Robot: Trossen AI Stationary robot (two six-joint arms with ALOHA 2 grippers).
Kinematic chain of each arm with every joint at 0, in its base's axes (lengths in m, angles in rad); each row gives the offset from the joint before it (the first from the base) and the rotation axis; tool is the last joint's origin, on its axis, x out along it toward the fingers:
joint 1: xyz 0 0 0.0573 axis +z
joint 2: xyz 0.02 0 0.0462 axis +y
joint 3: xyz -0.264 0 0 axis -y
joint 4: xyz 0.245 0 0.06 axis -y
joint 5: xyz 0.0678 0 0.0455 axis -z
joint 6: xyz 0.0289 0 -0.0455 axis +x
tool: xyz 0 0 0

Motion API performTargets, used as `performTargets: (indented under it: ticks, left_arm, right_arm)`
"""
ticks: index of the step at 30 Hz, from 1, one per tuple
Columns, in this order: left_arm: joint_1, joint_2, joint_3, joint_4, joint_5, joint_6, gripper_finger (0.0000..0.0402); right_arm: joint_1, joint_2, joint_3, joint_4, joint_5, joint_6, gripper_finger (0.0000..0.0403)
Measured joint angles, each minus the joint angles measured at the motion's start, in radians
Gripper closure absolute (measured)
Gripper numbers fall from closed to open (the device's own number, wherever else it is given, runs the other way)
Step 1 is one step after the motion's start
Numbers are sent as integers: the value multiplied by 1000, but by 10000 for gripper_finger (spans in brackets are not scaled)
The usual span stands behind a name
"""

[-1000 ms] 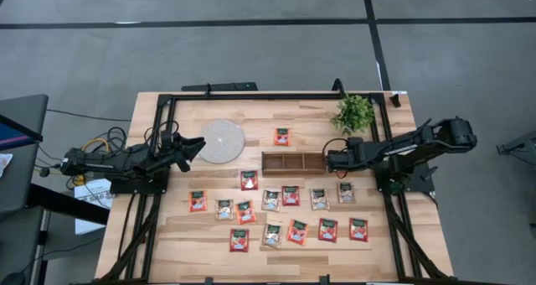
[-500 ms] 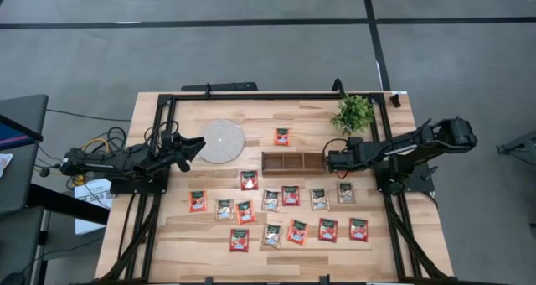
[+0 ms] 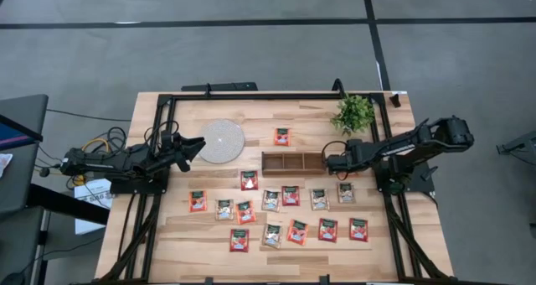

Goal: Pick & Place Tea
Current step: Put the orange tea bag into the right section of the wooden organizer

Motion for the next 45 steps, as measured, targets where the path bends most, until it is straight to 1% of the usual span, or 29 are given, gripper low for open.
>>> performTargets:
  ticks: [8,12,17,22,25,27,29,31,34,37,41,43,45]
  left_arm:
    - [0,0,0,0,0,0,250]
    - [0,0,0,0,0,0,250]
    - [0,0,0,0,0,1,250]
    - [0,0,0,0,0,1,250]
    - [0,0,0,0,0,1,250]
    - [0,0,0,0,0,0,250]
    - [0,0,0,0,0,0,250]
    - [0,0,0,0,0,1,250]
    - [0,0,0,0,0,1,250]
    - [0,0,0,0,-1,1,250]
    - [0,0,0,0,-1,1,250]
    - [0,0,0,0,0,1,250]
    - [0,0,0,0,6,1,250]
  right_arm:
    - [61,-2,3,2,6,61,401]
    - [87,-2,34,-14,-2,63,400]
    - [115,-3,122,-144,22,63,402]
    - [154,-4,264,-336,53,63,402]
    - [186,-4,357,-404,83,66,402]
    - [210,-4,415,-413,126,86,402]
    - [238,-5,465,-392,204,110,402]
    - [260,-3,494,-329,303,115,402]
    - [269,-2,497,-216,445,113,403]
    - [268,-2,469,-124,560,79,403]
    - [268,0,424,-30,664,71,403]
    - [268,28,405,31,693,58,403]
    - [268,64,389,48,706,62,403]
